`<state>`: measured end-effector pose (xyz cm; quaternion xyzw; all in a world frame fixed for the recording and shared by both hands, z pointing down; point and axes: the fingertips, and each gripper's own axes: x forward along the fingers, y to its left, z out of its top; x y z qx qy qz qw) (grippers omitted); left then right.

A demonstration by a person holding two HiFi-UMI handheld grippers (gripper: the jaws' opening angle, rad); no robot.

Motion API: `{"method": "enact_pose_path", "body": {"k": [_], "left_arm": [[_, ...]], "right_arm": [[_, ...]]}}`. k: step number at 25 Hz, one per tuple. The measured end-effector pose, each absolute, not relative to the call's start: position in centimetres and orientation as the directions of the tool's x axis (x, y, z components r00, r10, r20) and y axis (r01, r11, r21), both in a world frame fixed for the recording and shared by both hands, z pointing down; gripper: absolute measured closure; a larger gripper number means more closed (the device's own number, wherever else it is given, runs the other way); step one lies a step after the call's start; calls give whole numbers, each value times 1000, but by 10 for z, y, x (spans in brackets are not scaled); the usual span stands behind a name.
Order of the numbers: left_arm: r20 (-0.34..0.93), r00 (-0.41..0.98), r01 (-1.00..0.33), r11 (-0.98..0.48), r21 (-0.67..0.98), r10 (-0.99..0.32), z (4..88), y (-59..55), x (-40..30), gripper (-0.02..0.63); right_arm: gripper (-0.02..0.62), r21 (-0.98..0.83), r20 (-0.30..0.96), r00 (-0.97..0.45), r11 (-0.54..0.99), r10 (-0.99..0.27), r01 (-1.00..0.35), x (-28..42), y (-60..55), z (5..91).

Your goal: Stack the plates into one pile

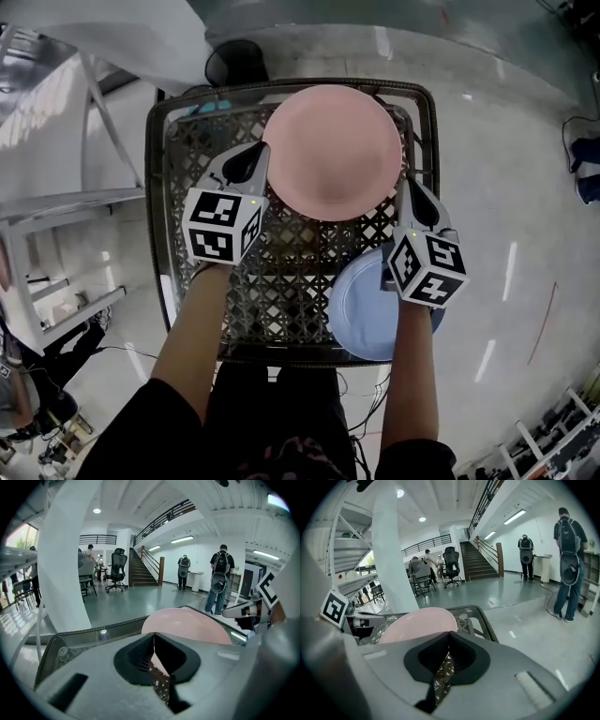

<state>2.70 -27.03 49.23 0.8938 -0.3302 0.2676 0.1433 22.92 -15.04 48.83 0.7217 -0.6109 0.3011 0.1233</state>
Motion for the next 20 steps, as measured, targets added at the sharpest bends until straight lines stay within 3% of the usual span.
{"method": "enact_pose_path", "body": {"k": [2,5,9,20], "left_arm": [[582,635,-672,-735,92,-508,497,-275,26,563],[593,639,-677,-724,134,-489,508,-280,26,523],[611,634,-672,-729,131,-475,520,-285,28,463],[657,603,-682,-719,131,-452,543,-290,33,466]], "right_arm": [[583,-187,592,75,-227,-802,-956,234,-156,494],[485,-202,621,59,-232,-782,-952,236,-164,509],[472,-209,632,52,-235,-773,-949,235,-171,521],[491,-189,657,39,-215,-753,-958,236,-187,525]]}}
